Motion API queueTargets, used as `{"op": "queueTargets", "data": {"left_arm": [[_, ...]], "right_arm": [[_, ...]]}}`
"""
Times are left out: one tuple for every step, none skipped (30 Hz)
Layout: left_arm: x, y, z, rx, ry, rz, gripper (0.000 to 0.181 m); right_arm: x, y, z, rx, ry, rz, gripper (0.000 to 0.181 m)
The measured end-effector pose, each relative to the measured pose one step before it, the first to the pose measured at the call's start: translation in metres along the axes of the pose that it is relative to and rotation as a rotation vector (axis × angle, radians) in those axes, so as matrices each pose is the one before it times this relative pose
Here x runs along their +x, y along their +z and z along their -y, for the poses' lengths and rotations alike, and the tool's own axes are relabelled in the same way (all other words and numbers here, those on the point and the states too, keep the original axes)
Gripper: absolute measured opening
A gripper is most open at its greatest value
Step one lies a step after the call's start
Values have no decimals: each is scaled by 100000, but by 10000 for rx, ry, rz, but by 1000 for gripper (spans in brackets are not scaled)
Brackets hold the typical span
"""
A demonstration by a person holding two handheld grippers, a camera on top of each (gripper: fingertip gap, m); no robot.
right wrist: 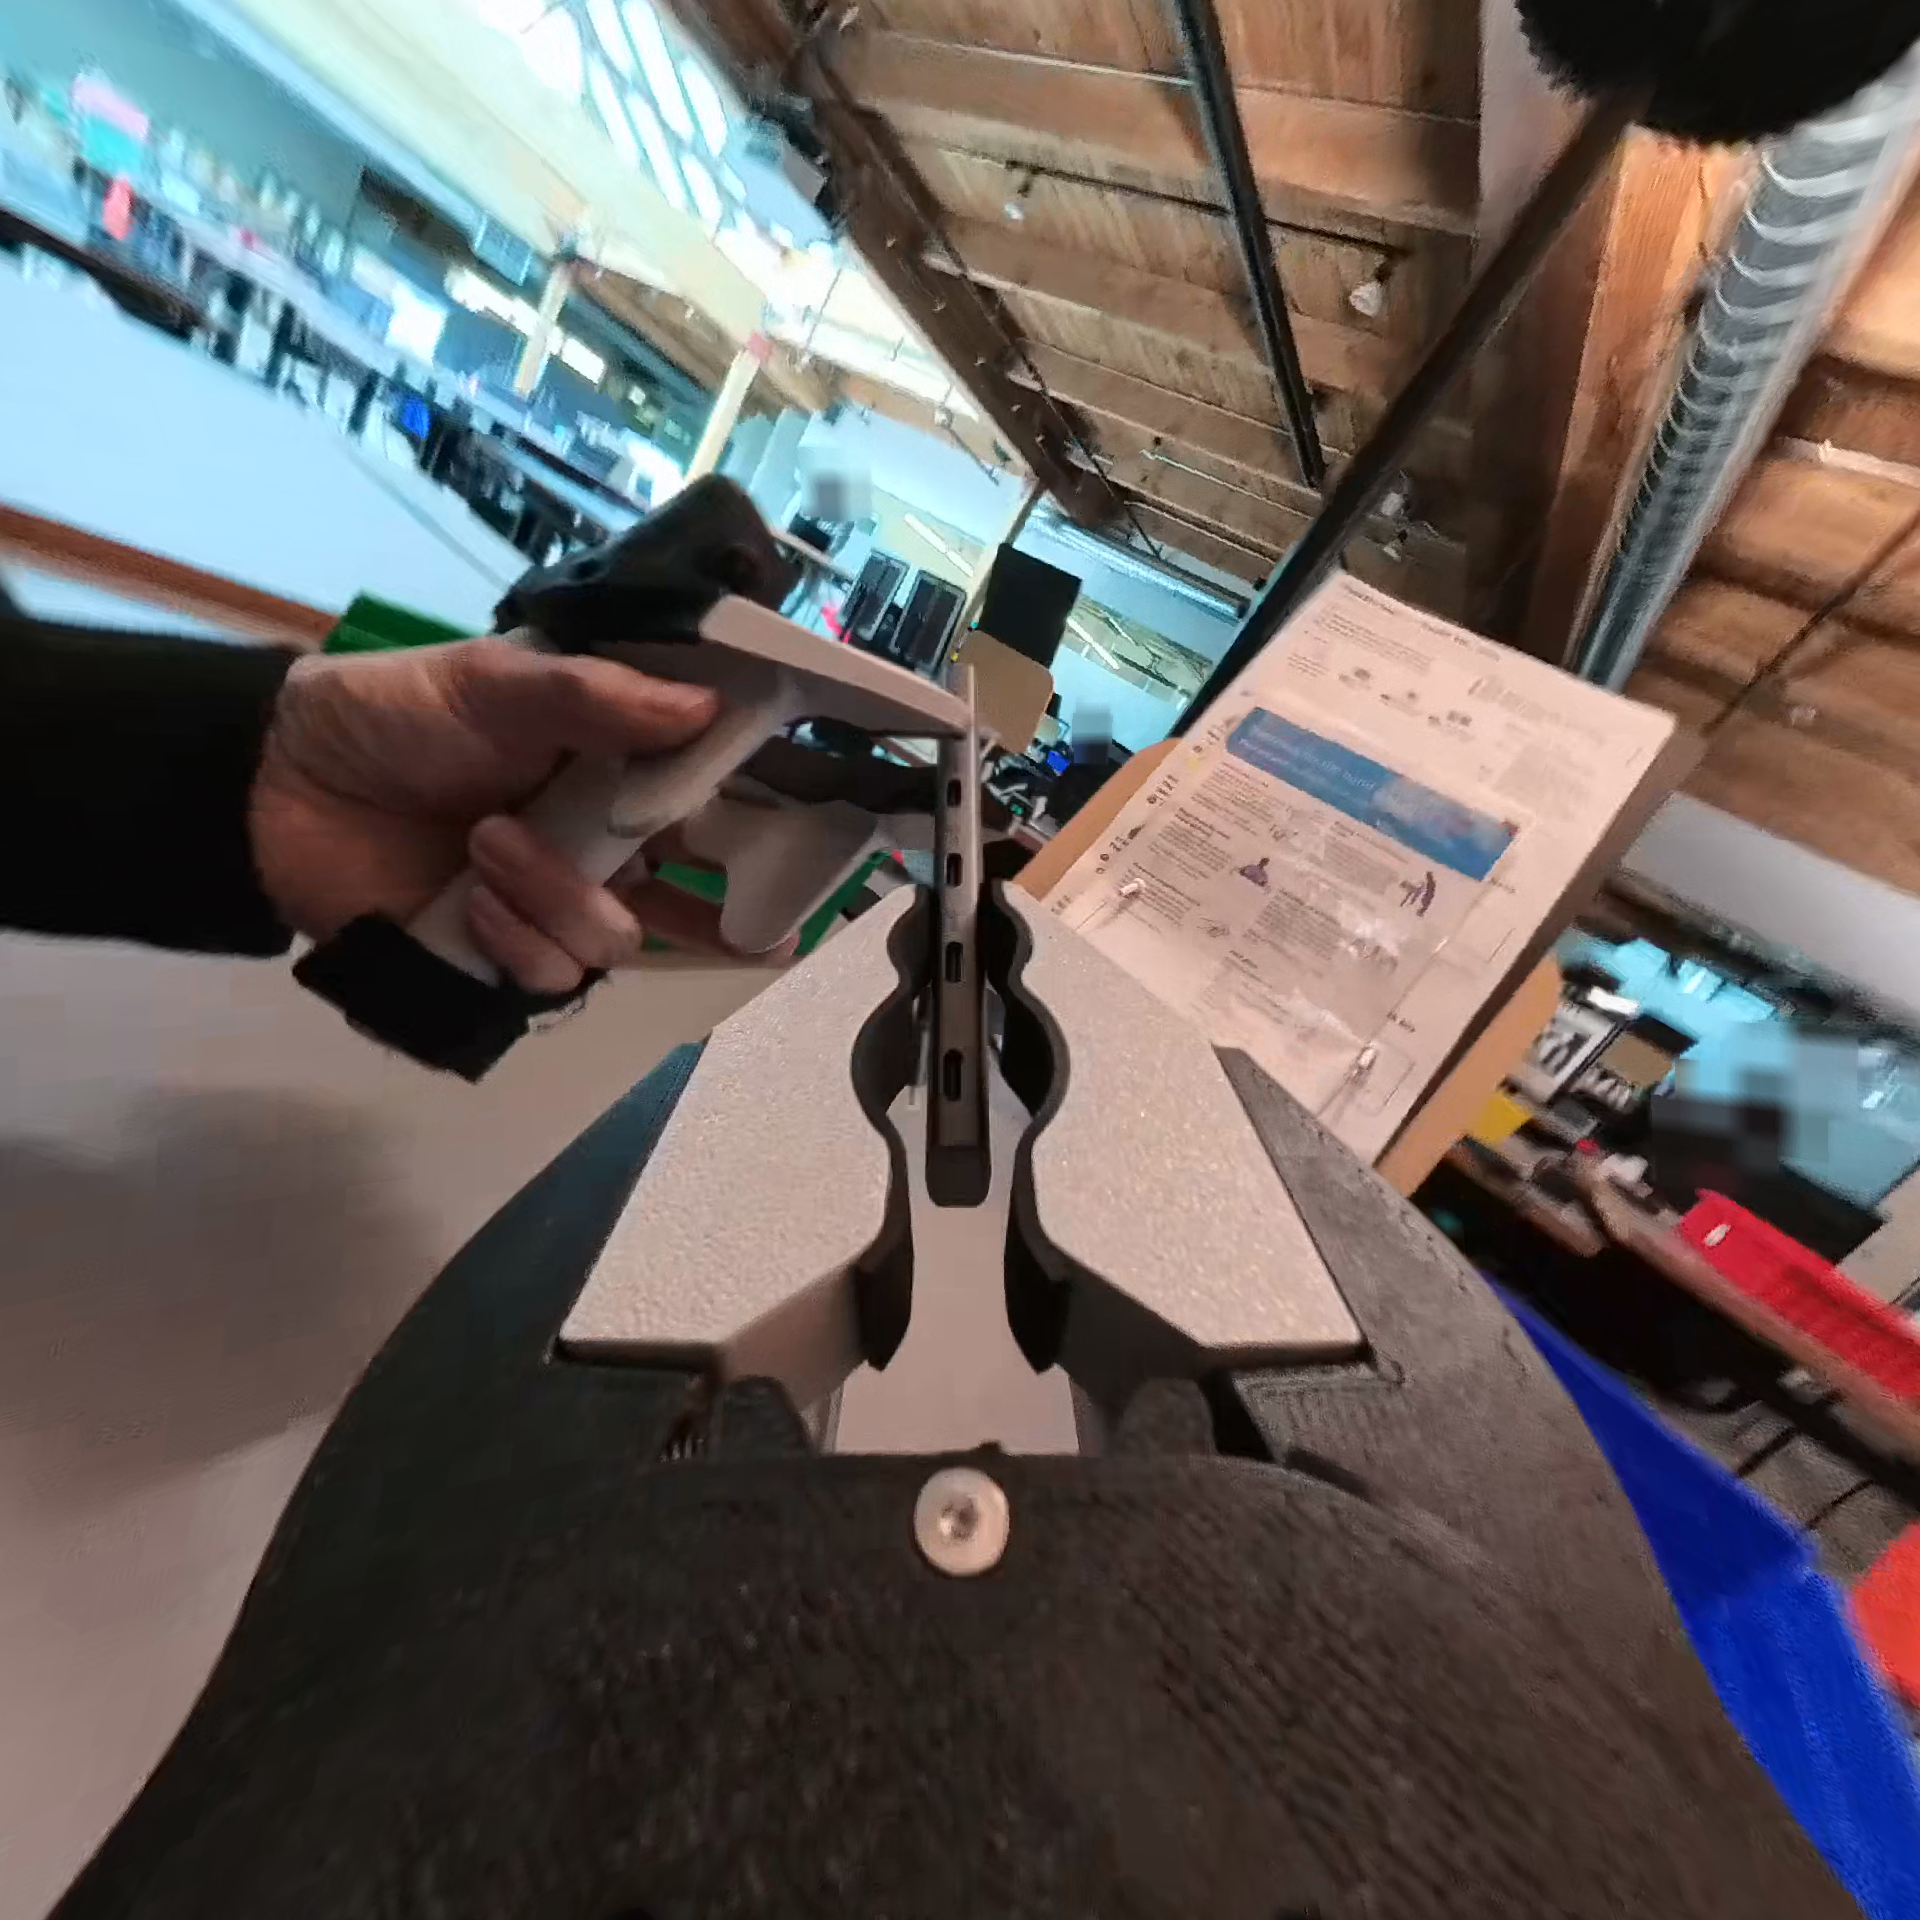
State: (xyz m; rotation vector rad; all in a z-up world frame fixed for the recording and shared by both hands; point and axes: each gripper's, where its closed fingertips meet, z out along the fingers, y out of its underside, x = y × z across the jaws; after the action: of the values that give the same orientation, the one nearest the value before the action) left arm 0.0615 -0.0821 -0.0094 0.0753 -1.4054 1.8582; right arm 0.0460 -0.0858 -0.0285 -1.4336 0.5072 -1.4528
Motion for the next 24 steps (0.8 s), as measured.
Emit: {"op": "queueTargets", "data": {"left_arm": [[-174, -17, 106, 32, 174, 243, 29], [-146, -109, -47, -85, 182, 242, 35], [-87, -201, -259, -229, 217, 221, 37], [-72, -254, -430, -344, 341, 249, 37], [-151, -316, -469, -397, 554, 387, 37], [-366, -372, -456, -469, 827, 621, 37], [-488, -420, -391, -542, 1147, 781, 37], [-556, -458, -227, -547, 1384, 859, 37], [-511, -471, -32, -525, 1509, 826, 37], [-214, -405, 35, -513, 1535, 554, 37], [112, -288, 24, -511, 1391, 236, 38], [313, -142, -62, -525, 1120, 7, 38], [494, 16, -177, -518, 878, -178, 41], [691, 131, -199, -443, 713, -324, 42], [820, 247, -95, -297, 559, -378, 43], [959, 309, 68, -154, 420, -435, 45], [989, 367, 103, -94, 294, -458, 45], [893, 395, 29, -120, 255, -401, 45], [675, 391, -36, -154, 305, -272, 44], [513, 352, -114, -192, 349, -185, 41], [310, 306, -164, -217, 331, -99, 38], [-20, 238, -117, -181, 288, 86, 25], [-309, 135, -78, -143, 307, 262, 7], [-100, 84, -142, -153, 446, 130, 7]], "right_arm": [[692, -101, -354, 29, 659, -180, 7], [414, -120, -417, -67, 574, 129, 7], [402, -194, -295, -45, 484, 201, 8], [665, -295, -141, -16, 349, 33, 8], [365, -254, -250, -172, 240, 260, 8], [-91, -247, -395, -345, 131, 572, 8], [109, -378, -118, -141, -219, 265, 8], [29, -464, 20, -14, -623, 152, 8], [-394, -404, -120, -138, -585, 427, 8], [-529, -355, -212, -226, -465, 497, 8], [-230, -337, -213, -215, -585, 202, 7], [-225, -279, -189, -190, -568, 144, 8], [-663, -209, -122, -153, -287, 448, 8], [-793, -122, -22, -73, -200, 501, 8], [-499, -40, 47, -10, -247, 257, 8], [-488, 42, -8, -48, -96, 277, 8], [-470, 130, 13, -55, -55, 269, 8], [-210, 174, 109, 7, -184, 43, 8], [-155, 180, 155, 42, -237, -30, 8], [-381, 188, 153, 43, -179, 144, 8], [-335, 188, 126, 18, -119, 127, 8], [-169, 167, 152, 38, -73, 36, 8], [-284, 140, 96, 14, 57, 143, 10], [52, 24, -187, -91, 168, -18, 13]]}}
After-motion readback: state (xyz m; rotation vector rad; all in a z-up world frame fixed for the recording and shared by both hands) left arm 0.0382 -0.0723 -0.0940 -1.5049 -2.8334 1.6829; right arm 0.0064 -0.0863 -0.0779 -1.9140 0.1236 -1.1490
